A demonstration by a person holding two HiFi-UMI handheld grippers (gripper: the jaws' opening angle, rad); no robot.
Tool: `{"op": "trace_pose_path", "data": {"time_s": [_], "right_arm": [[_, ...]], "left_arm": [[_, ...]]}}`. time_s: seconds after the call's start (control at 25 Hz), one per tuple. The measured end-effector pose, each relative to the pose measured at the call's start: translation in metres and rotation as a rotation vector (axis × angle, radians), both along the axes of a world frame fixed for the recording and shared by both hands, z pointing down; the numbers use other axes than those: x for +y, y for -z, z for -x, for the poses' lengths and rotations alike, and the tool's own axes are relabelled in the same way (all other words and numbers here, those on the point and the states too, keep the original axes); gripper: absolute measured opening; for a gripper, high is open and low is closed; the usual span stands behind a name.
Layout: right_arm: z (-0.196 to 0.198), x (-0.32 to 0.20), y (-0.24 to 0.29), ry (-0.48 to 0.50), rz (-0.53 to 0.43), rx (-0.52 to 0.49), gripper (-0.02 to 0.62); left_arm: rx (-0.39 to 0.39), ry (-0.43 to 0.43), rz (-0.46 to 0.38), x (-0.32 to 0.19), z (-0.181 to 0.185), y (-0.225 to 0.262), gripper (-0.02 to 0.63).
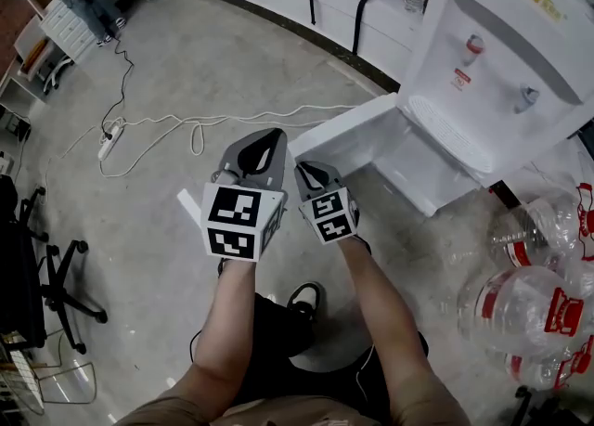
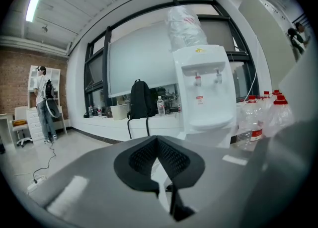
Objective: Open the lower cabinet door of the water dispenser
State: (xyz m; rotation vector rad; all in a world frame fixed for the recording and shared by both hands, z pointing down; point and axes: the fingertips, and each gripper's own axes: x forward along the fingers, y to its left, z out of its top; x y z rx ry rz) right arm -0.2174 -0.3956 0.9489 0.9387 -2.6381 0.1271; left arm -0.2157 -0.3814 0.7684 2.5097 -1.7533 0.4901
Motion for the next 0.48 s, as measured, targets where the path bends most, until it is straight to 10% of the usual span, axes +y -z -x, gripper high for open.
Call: {"op": "trace_pose_path", "data": {"time_s": [0.48], "right_arm": [[-0.019,0.002,0.006,-0.007,-0.01,-0.025,0.034]], "left_arm": [[0.006,-0.035,-0.03,0.001,-0.017,0.01,0.002]]}}
